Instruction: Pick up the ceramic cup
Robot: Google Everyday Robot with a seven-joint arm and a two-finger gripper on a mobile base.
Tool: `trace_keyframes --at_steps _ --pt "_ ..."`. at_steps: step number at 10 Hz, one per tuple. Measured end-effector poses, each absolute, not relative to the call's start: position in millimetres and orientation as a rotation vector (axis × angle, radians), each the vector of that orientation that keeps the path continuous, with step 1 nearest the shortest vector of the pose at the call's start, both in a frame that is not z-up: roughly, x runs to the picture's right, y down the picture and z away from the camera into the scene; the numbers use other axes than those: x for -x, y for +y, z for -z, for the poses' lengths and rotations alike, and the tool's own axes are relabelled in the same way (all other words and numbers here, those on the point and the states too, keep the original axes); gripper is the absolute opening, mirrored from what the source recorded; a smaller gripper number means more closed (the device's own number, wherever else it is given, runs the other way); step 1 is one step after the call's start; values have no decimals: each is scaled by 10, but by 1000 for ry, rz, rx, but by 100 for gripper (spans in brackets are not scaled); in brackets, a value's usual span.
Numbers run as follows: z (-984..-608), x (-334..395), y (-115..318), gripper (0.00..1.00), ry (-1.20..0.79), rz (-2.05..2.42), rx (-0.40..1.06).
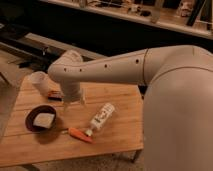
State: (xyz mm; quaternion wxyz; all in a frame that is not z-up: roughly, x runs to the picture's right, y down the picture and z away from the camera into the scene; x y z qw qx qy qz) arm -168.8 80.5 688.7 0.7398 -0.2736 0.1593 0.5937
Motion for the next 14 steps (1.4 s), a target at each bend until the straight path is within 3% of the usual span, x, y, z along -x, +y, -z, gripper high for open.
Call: trace_keyframes --at_steps 4,8,14 --pt "-6832 2463 595 65 282 -1135 581" --pt "-7018 3320 171 65 211 -1057 549" --pt "-7326 3613 -643 65 149 -1134 506"
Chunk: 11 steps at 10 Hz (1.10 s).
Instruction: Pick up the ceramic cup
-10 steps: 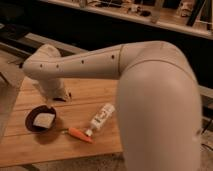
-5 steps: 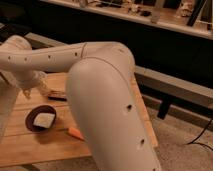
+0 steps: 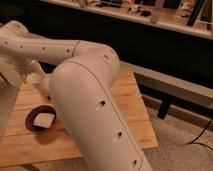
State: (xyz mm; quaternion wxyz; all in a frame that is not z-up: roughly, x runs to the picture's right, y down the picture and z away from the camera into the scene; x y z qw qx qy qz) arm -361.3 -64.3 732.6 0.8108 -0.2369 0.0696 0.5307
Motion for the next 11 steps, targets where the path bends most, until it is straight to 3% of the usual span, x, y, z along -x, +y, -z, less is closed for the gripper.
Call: trace_keyframes --at_steps 11 --pt "-8449 3547 -831 65 207 -1121 502"
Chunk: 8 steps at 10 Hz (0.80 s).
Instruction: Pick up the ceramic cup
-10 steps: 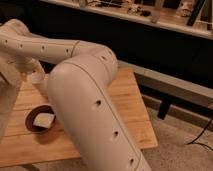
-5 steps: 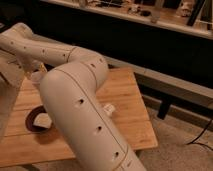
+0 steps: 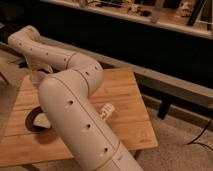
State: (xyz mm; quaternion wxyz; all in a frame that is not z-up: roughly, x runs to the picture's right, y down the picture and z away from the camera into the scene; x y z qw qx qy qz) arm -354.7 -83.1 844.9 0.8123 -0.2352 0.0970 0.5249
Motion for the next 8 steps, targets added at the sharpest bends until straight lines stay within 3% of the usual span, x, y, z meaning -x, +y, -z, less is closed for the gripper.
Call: trace_keyframes --at_steps 6,7,8 --pt "-8676 3507 -717 64 269 -1104 564" --pt "-8682 3511 -710 61 272 -1102 569" --pt "-8696 3537 -690 47 275 -1094 580"
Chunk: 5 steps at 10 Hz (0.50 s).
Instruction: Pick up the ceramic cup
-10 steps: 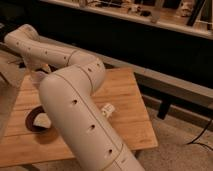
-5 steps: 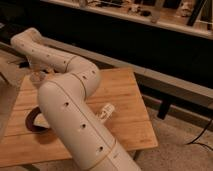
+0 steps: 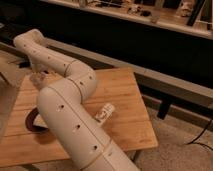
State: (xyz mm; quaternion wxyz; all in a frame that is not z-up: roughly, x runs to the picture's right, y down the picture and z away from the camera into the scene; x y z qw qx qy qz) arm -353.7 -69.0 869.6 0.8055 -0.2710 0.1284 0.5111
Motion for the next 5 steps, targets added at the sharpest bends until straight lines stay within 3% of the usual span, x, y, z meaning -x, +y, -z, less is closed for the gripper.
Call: trace_keyframes --at_steps 3,5 --pt "-8725 3581 -649 15 278 -1081 600" --pt "-8732 3586 -630 1 284 -1077 609"
